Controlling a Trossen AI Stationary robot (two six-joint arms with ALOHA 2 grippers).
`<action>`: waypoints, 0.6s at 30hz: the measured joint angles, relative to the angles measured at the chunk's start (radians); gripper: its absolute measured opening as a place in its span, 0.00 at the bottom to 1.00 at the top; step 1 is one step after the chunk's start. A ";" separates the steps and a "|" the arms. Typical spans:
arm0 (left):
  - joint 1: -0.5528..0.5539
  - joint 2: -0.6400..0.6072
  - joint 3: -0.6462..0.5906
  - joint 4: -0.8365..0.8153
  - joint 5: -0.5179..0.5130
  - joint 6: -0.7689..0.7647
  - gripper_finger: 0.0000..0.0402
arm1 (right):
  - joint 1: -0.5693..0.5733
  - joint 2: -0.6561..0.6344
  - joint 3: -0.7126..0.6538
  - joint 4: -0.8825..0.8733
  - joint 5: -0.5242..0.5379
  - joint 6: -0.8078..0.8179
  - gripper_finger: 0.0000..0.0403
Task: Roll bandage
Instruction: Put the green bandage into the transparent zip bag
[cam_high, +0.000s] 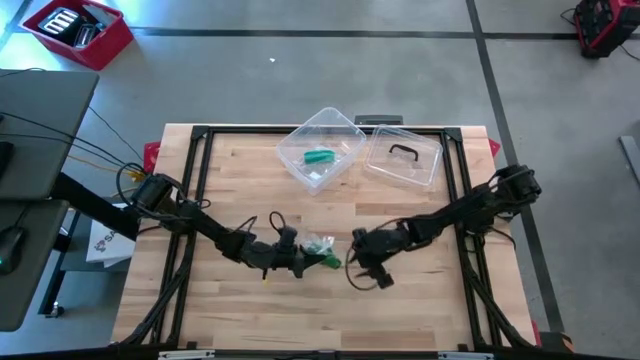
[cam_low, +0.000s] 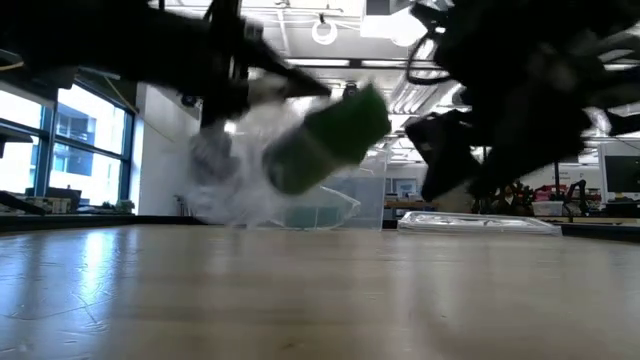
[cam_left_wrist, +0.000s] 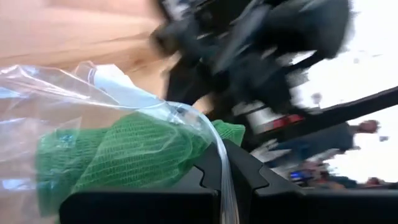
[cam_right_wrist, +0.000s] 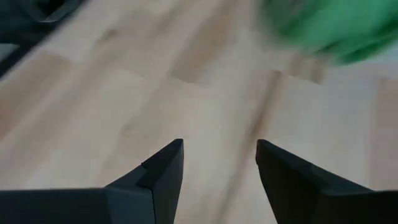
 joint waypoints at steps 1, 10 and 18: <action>0.000 0.000 0.000 0.039 0.000 0.017 0.00 | 0.014 0.001 -0.032 0.061 -0.003 -0.006 0.48; 0.007 -0.001 0.002 0.256 -0.009 0.086 0.00 | 0.181 -0.051 -0.053 0.284 0.355 -0.107 0.48; 0.028 0.000 0.056 0.245 -0.017 0.111 0.00 | 0.211 -0.050 0.070 0.227 0.637 -0.322 0.48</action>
